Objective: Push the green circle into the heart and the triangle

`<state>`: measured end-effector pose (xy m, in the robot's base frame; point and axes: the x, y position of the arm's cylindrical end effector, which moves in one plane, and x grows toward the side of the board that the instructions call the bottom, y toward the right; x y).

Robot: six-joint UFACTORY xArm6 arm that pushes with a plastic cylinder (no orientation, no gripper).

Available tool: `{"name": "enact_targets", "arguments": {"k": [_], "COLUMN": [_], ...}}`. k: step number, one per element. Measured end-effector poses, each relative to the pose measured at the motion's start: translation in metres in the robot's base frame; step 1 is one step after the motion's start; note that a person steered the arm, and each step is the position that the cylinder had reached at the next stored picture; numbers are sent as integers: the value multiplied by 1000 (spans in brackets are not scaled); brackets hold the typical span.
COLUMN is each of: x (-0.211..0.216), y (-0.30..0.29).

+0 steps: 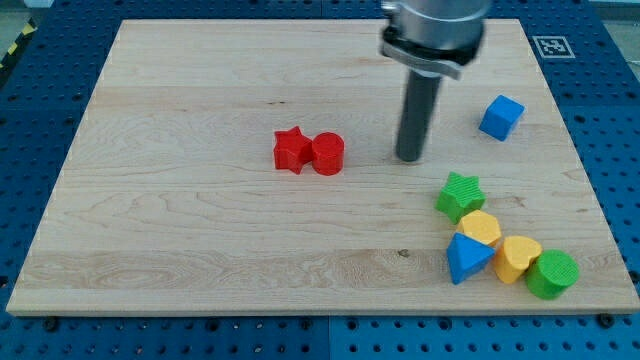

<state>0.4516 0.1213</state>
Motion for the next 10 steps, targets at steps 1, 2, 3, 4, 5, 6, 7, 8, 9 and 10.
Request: {"name": "enact_targets", "arguments": {"k": [1,2,3,4,5,6,7,8,9,10], "x": [2,31,74,116,153,164,167,166,167,167], "y": [61,117,162,204,195,151,126,116,91,68]}}
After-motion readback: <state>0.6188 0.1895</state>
